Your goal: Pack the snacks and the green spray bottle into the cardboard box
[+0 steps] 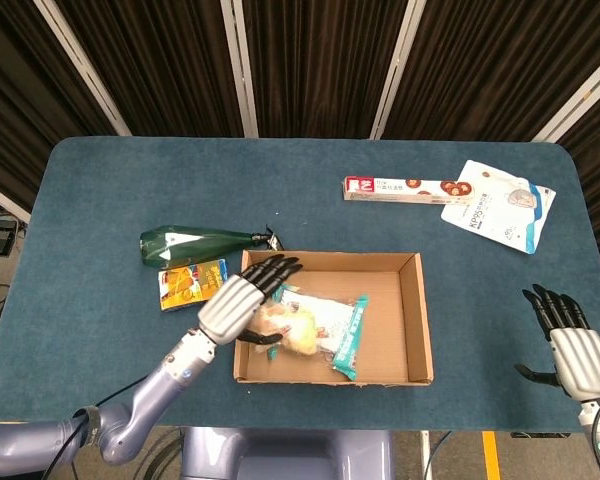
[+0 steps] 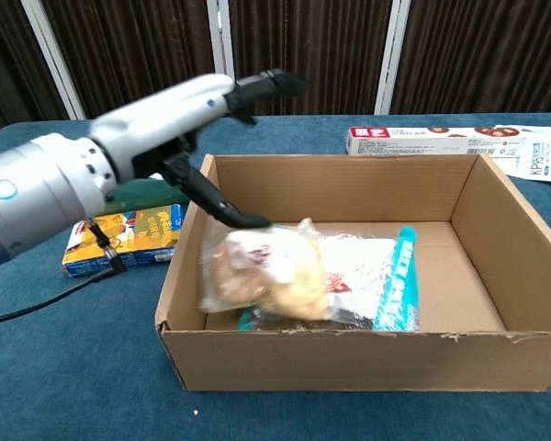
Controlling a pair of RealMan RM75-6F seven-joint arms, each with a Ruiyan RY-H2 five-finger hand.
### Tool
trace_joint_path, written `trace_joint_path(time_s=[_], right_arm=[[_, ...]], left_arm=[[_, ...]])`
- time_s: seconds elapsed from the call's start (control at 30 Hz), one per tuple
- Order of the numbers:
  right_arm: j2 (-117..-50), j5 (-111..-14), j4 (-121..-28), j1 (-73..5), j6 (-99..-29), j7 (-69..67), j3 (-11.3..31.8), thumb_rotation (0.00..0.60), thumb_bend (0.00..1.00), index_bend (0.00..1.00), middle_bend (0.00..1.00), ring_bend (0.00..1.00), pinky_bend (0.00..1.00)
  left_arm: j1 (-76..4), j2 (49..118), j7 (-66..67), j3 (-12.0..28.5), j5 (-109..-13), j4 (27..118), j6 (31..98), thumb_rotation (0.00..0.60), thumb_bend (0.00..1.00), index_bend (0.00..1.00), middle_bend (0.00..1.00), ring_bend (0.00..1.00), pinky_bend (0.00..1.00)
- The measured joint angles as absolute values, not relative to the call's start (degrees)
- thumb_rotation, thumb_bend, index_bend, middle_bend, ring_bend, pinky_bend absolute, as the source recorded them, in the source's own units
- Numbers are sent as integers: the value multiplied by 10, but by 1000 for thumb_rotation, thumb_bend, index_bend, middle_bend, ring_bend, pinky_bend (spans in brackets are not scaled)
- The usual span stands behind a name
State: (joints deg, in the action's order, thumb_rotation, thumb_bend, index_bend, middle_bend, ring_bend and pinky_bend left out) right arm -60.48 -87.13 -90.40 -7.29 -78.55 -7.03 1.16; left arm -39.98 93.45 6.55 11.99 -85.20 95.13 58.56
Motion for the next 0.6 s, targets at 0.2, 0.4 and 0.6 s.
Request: trace_joint_path(time_s=[0.2,0.4,0.6], right_arm=[[-606,-873,-907,-71,-789,-63,11,600,0,0,0,0,0],[-606,-876,-908,-70,-792,-62,9,600,0,0,0,0,0],[-609,-875,-912,-70,-791,-51,9,600,0,0,0,0,0]], left_arm=[[-403,900,38,117,-864,981,600,600,0,0,0,0,89],[-357,792,28,109,-874,1021,658,600,0,0,0,0,85],[-283,681,28,98,-843,1019,721,600,0,0,0,0,70]])
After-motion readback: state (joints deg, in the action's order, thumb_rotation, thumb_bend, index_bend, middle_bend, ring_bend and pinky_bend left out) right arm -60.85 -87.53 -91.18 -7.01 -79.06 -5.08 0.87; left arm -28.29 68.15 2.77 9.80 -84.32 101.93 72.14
